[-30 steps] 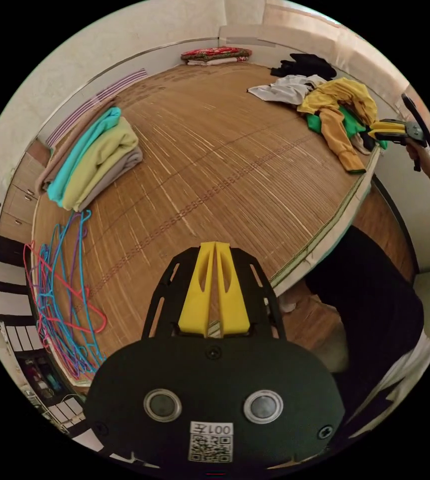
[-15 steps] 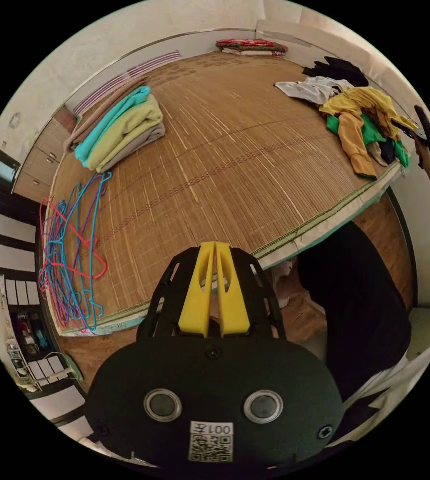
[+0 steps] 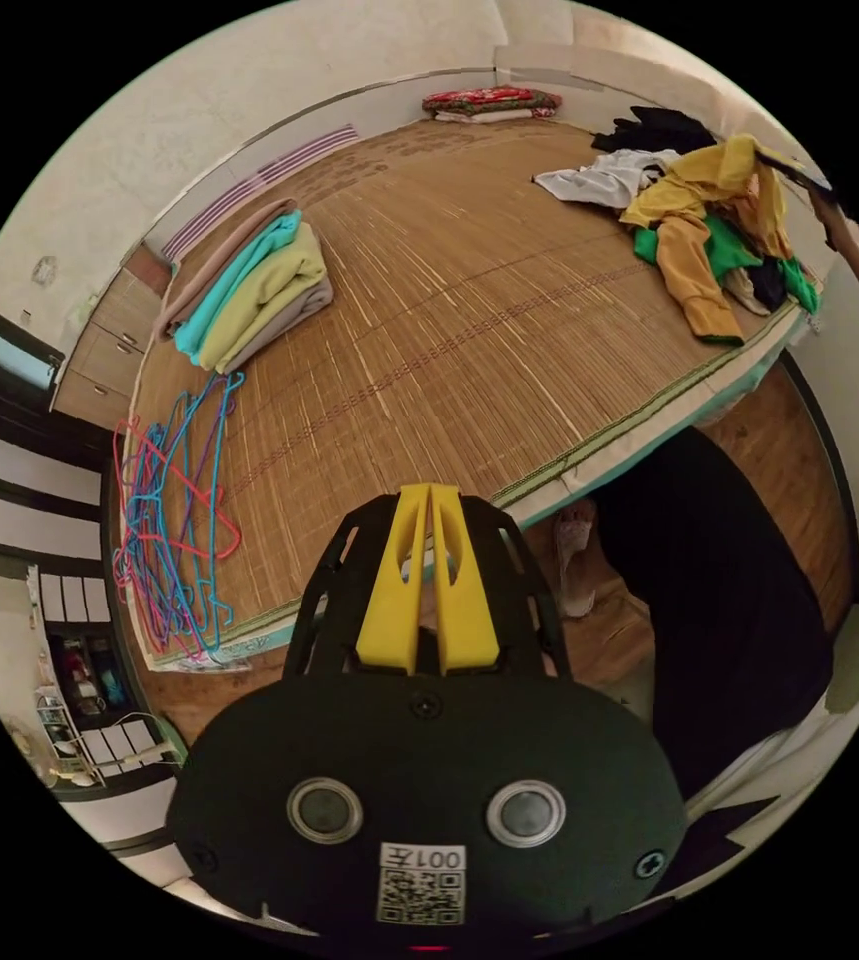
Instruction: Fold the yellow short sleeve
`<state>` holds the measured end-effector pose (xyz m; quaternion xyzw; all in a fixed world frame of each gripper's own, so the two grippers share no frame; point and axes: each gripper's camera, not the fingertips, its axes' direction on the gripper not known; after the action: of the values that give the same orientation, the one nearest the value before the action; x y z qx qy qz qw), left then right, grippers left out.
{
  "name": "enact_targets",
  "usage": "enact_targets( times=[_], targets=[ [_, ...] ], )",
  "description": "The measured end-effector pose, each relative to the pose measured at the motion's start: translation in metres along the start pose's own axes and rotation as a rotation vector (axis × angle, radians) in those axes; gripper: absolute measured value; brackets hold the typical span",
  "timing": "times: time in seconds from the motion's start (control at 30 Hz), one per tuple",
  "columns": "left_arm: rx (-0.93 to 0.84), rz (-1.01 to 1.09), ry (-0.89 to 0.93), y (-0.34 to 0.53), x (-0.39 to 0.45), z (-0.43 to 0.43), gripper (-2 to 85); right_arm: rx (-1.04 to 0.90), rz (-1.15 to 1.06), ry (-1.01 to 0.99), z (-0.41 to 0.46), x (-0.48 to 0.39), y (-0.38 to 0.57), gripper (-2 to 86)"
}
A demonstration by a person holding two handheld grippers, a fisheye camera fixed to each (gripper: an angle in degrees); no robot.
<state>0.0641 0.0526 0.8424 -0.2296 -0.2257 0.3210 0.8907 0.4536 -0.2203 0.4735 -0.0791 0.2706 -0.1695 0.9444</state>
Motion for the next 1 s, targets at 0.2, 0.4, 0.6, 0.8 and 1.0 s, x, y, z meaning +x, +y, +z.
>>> enact_targets(
  times=[0.2, 0.4, 0.6, 0.8, 1.0],
  targets=[
    [0.058, 0.069, 0.089, 0.041, 0.034, -0.039, -1.0, 0.279, 0.067, -0.081, -0.136, 0.035, 0.011, 2.2],
    [0.254, 0.165, 0.186, 0.083, 0.065, -0.093, -0.8, 0.456, 0.089, -0.235, -0.250, 0.059, 0.009, 2.0],
    [0.408, 0.168, 0.306, 0.117, 0.081, -0.134, 3.3, 0.597, 0.037, -0.369, -0.343, 0.058, 0.004, 1.8],
    [0.546, 0.092, 0.243, 0.153, 0.094, -0.166, 12.3, 0.678, -0.014, -0.715, -0.416, 0.052, -0.007, 1.7],
    [0.616, -0.065, 0.178, 0.222, 0.082, -0.170, 5.0, 0.723, -0.051, -0.866, -0.464, 0.044, -0.004, 1.8]
  ],
)
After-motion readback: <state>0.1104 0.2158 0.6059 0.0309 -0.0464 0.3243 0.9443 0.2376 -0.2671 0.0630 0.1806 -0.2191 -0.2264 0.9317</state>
